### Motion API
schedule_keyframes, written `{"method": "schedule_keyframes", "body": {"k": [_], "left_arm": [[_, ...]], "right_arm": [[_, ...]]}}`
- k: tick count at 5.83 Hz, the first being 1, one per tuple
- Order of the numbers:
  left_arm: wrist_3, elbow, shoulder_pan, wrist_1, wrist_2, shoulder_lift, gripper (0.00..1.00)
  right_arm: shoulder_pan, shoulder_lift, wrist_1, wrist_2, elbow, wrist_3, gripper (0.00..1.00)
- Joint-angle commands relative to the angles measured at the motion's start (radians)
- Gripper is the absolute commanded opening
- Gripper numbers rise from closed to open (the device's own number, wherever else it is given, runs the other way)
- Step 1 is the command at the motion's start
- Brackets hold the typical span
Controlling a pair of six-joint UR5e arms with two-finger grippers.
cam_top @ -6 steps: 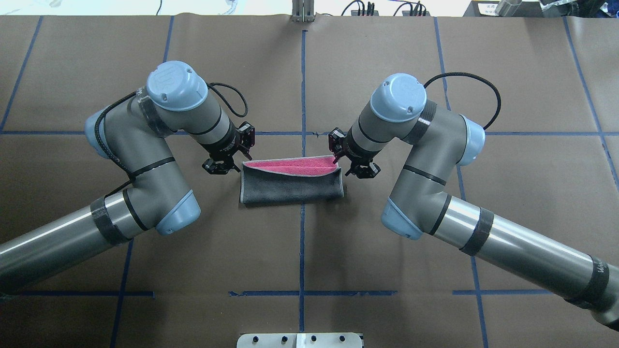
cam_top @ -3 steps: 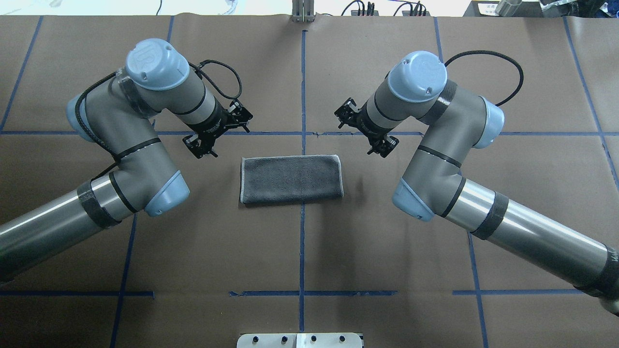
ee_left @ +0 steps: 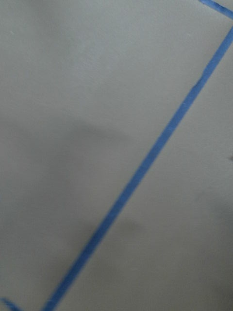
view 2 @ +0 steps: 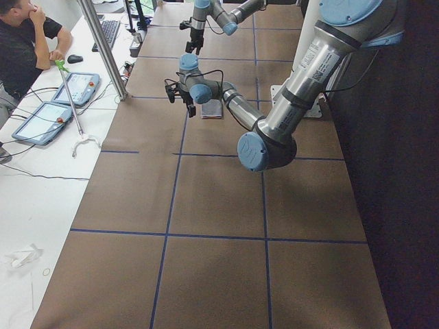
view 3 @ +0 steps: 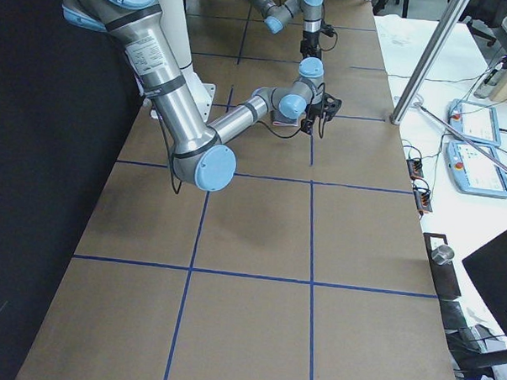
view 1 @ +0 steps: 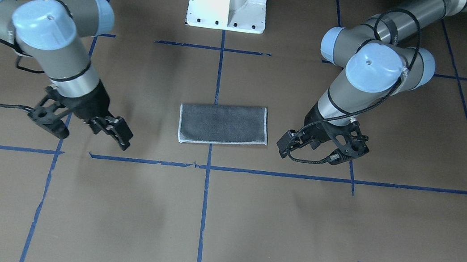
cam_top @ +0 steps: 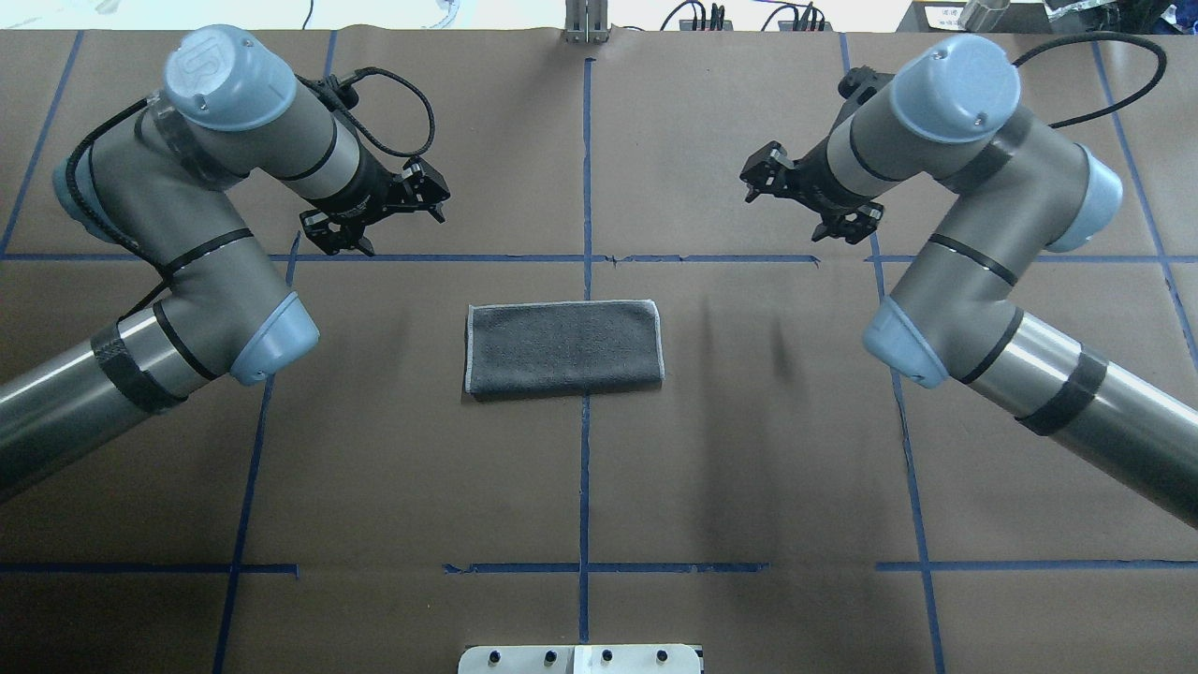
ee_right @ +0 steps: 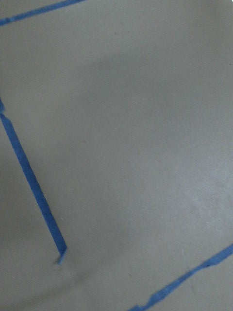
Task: Fold towel twice with both arms
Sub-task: 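Open both grippers and raise them away from the folded towel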
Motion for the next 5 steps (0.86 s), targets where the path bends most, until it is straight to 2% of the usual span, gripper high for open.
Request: {"method": "schedule_keyframes", "body": {"k": [1, 3, 4, 5], "left_arm": [[0.126, -0.011, 0.007, -0.097, 0.003, 0.037, 1.0], [0.152, -0.008, 0.078, -0.1, 0.003, 0.039, 1.0], [0.128, 0.001, 0.111, -0.097, 0.003, 0.036, 1.0], [0.072, 0.007, 0.114, -0.093, 0.003, 0.028, 1.0]], "right_arm": [[0.083, -0.117, 0.001, 0.06, 0.025, -0.29, 1.0], [0.233, -0.253, 0.002, 0.155, 0.012, -0.645, 1.0], [0.319, -0.312, 0.006, 0.204, -0.025, -0.825, 1.0], [0.399, -0.321, 0.004, 0.255, -0.092, -0.977, 1.0]]}}
